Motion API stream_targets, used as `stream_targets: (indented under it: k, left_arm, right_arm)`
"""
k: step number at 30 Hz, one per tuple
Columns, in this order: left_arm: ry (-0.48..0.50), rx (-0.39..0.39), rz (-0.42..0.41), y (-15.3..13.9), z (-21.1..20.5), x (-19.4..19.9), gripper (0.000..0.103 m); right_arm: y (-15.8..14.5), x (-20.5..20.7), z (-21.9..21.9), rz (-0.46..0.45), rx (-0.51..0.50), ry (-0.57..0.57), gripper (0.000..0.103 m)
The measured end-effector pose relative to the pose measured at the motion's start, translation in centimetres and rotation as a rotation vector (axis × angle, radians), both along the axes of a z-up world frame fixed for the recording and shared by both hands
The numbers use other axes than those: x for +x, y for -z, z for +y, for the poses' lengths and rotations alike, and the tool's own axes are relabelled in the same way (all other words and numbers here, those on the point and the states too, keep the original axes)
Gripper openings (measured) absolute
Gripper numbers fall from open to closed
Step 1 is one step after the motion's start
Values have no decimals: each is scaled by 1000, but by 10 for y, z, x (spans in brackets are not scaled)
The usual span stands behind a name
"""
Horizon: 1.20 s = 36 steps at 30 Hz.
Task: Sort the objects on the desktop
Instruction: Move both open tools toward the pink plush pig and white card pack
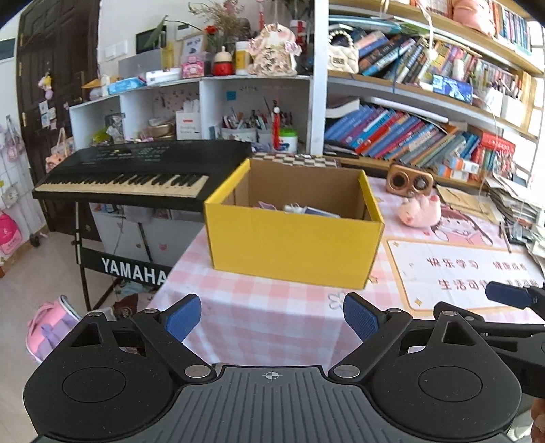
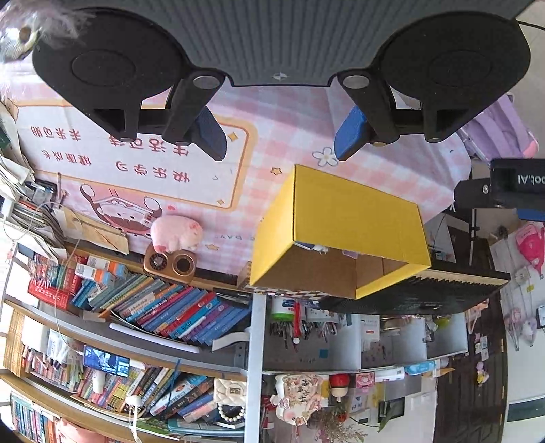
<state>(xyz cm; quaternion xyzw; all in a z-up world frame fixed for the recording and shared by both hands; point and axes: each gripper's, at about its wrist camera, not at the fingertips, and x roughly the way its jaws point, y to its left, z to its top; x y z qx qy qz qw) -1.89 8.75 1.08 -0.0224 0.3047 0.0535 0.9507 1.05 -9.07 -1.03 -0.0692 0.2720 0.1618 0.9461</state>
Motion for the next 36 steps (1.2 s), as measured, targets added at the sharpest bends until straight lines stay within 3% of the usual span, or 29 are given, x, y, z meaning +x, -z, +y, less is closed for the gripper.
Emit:
stream_targets:
  k: [23,36]
  left_arm:
    - [206,-4,80,19,-64,23,94]
    - [266,-12,105,25,-90,45,94]
  right_arm:
    - [15,-8,-55,65,-20,207,78]
    - [18,5,-82,83,-22,278,79]
